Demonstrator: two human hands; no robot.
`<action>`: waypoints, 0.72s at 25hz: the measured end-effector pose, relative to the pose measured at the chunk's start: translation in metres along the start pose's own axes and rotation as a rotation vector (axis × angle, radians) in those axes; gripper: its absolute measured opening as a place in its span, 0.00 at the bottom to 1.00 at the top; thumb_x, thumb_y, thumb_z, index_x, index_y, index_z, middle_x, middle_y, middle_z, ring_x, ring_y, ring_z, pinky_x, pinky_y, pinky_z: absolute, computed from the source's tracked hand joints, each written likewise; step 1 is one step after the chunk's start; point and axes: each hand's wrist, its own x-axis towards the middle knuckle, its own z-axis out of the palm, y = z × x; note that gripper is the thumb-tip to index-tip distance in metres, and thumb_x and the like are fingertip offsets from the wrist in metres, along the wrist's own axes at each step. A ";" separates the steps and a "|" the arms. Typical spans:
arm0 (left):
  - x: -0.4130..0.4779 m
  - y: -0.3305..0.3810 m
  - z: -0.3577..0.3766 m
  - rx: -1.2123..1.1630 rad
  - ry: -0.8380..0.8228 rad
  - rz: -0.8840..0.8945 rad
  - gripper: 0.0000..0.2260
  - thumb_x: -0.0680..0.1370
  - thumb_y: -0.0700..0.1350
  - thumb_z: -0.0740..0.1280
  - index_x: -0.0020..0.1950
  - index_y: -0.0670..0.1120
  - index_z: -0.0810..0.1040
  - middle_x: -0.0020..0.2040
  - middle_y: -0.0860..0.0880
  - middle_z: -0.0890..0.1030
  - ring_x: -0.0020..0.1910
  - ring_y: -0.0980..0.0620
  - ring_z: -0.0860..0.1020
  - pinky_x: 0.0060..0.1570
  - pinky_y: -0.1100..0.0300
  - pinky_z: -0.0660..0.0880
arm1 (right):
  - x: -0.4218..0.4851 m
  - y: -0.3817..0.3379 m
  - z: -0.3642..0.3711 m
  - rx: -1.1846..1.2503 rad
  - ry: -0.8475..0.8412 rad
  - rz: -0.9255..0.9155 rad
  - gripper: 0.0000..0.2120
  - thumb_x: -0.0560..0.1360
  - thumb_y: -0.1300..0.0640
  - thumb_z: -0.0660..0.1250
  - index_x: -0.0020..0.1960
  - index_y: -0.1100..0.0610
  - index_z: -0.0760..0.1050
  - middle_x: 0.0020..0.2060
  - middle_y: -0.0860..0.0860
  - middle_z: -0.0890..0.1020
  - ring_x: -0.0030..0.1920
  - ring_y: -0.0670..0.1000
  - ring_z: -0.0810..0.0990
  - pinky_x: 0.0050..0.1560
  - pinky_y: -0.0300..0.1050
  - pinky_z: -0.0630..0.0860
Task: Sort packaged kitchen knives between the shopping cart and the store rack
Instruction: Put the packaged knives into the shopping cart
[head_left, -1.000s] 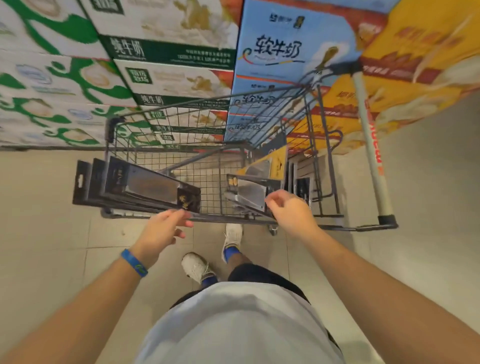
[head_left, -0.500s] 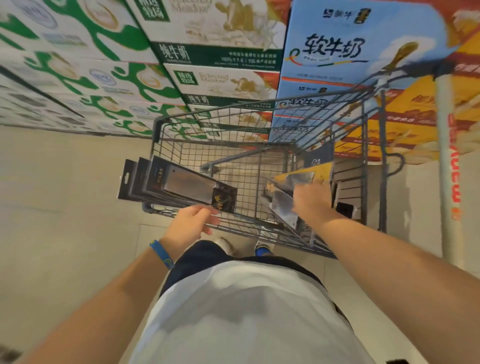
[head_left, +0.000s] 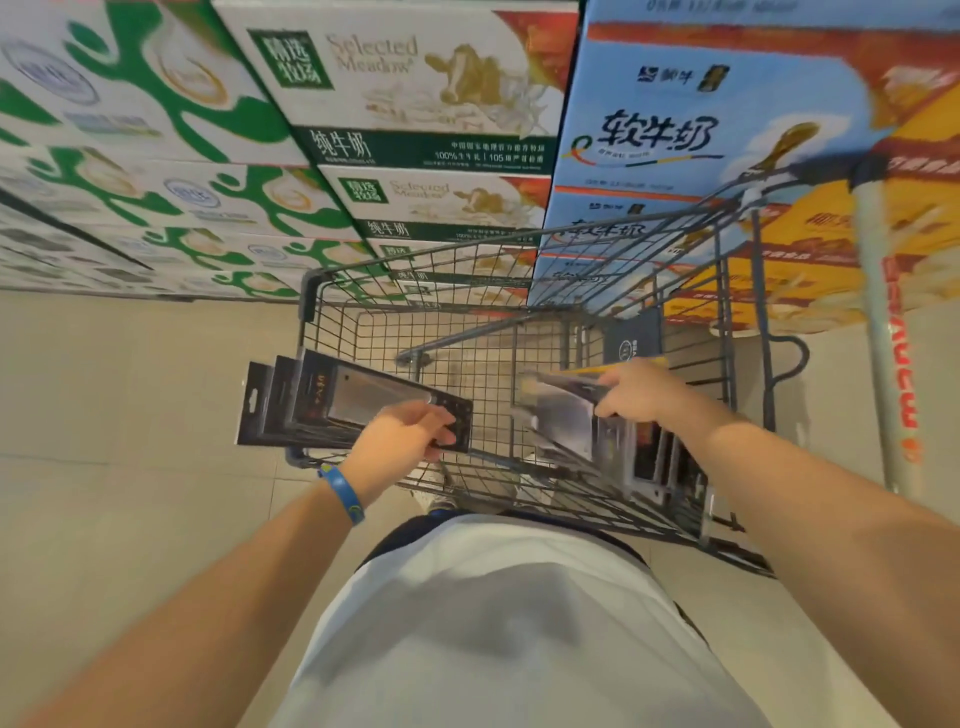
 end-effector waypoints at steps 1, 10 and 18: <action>0.005 0.007 0.000 0.064 -0.024 0.038 0.05 0.81 0.45 0.65 0.51 0.52 0.81 0.46 0.51 0.85 0.41 0.56 0.83 0.35 0.70 0.75 | -0.004 -0.007 -0.013 -0.039 -0.029 -0.056 0.25 0.75 0.55 0.75 0.72 0.54 0.77 0.67 0.54 0.80 0.63 0.56 0.79 0.59 0.47 0.75; 0.050 0.083 -0.010 0.754 -0.158 0.338 0.22 0.65 0.63 0.78 0.53 0.56 0.77 0.46 0.59 0.84 0.43 0.57 0.79 0.42 0.59 0.76 | -0.057 -0.106 -0.142 -0.246 -0.121 -0.451 0.08 0.66 0.33 0.75 0.43 0.23 0.79 0.40 0.27 0.83 0.45 0.39 0.82 0.43 0.42 0.73; 0.053 0.046 -0.044 0.234 0.181 0.172 0.15 0.74 0.52 0.75 0.56 0.55 0.72 0.40 0.57 0.85 0.45 0.53 0.82 0.51 0.54 0.75 | 0.020 -0.007 -0.040 -0.170 0.236 0.241 0.34 0.76 0.34 0.68 0.67 0.62 0.74 0.62 0.60 0.80 0.62 0.61 0.78 0.54 0.50 0.76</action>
